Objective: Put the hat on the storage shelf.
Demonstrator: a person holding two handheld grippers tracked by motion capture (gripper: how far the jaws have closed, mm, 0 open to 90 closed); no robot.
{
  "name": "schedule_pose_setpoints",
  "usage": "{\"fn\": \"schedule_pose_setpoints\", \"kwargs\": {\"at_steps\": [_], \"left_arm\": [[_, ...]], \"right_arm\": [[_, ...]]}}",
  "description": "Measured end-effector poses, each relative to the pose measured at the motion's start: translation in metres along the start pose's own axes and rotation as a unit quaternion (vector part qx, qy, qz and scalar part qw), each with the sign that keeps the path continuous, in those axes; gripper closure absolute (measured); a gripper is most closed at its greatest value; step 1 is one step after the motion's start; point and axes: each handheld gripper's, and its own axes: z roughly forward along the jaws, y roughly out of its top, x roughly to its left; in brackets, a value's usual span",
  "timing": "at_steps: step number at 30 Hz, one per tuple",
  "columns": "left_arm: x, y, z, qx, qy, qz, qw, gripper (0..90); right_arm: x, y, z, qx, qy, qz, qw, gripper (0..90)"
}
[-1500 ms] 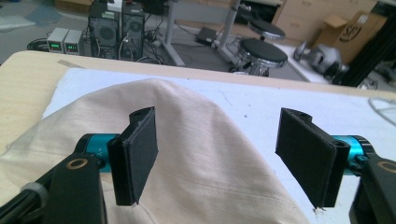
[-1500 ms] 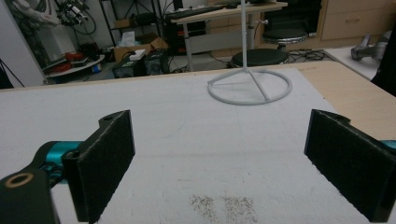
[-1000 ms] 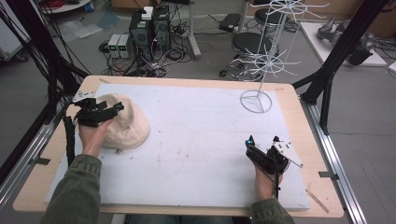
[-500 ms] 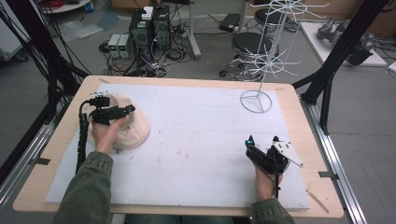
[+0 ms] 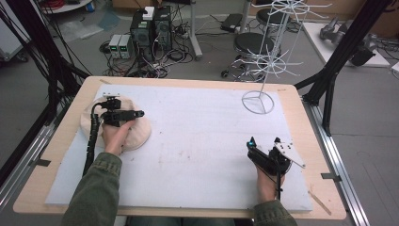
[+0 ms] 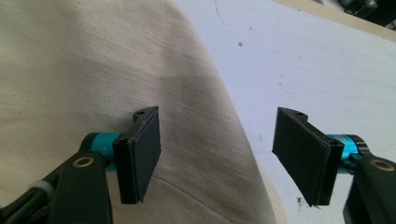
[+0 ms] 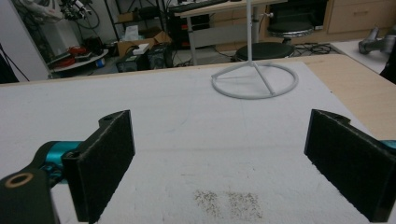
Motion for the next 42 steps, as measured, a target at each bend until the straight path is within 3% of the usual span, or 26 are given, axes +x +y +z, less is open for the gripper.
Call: {"fn": "schedule_pose_setpoints", "kwargs": {"at_steps": [7, 12, 19, 24, 27, 31, 33, 37, 39, 41, 42], "left_arm": [[-0.004, -0.003, 0.008, 0.023, 0.015, -0.006, 0.9996, 33.5], [-0.01, -0.009, 0.022, 0.046, 0.048, 0.017, 0.9977, 33.4], [-0.007, -0.008, 0.024, 0.05, 0.047, 0.002, 0.9977, 36.9], [-0.007, -0.009, 0.024, 0.05, 0.037, 0.0, 0.9981, 41.8], [-0.011, -0.01, 0.023, 0.042, 0.043, 0.015, 0.9981, 47.0], [-0.009, -0.011, 0.02, 0.029, 0.023, 0.011, 0.9993, 60.8], [-0.006, -0.011, 0.017, 0.018, 0.002, 0.004, 0.9998, 65.8], [-0.011, -0.014, 0.015, 0.002, 0.004, 0.029, 0.9996, 70.1], [-0.012, -0.014, 0.015, 0.001, 0.004, 0.031, 0.9995, 71.4], [-0.011, -0.014, 0.013, -0.001, -0.006, 0.031, 0.9995, 73.1], [-0.011, -0.014, 0.011, 0.0, -0.021, 0.037, 0.9991, 74.0]], "right_arm": [[0.0, 0.0, 0.0, -0.001, 0.001, 0.001, 1.0, 7.4], [0.0, 0.0, 0.0, -0.002, 0.002, 0.0, 1.0, 7.4], [0.0, 0.0, 0.0, -0.002, 0.003, -0.001, 1.0, 7.4], [0.0, 0.0, 0.001, -0.004, 0.005, -0.003, 1.0, 7.4], [0.0, 0.0, 0.001, -0.005, 0.005, -0.004, 1.0, 7.5], [0.0, 0.0, 0.0, -0.003, 0.004, 0.002, 1.0, 7.5], [0.0, 0.0, 0.0, -0.003, 0.005, 0.001, 1.0, 7.5], [0.0, 0.0, 0.0, -0.002, 0.006, 0.003, 1.0, 7.5], [-0.001, 0.0, 0.0, -0.002, 0.005, 0.003, 1.0, 7.5], [-0.001, 0.0, 0.0, -0.002, 0.005, 0.004, 1.0, 7.4], [-0.001, 0.001, 0.0, -0.002, 0.006, 0.003, 1.0, 7.5]]}}
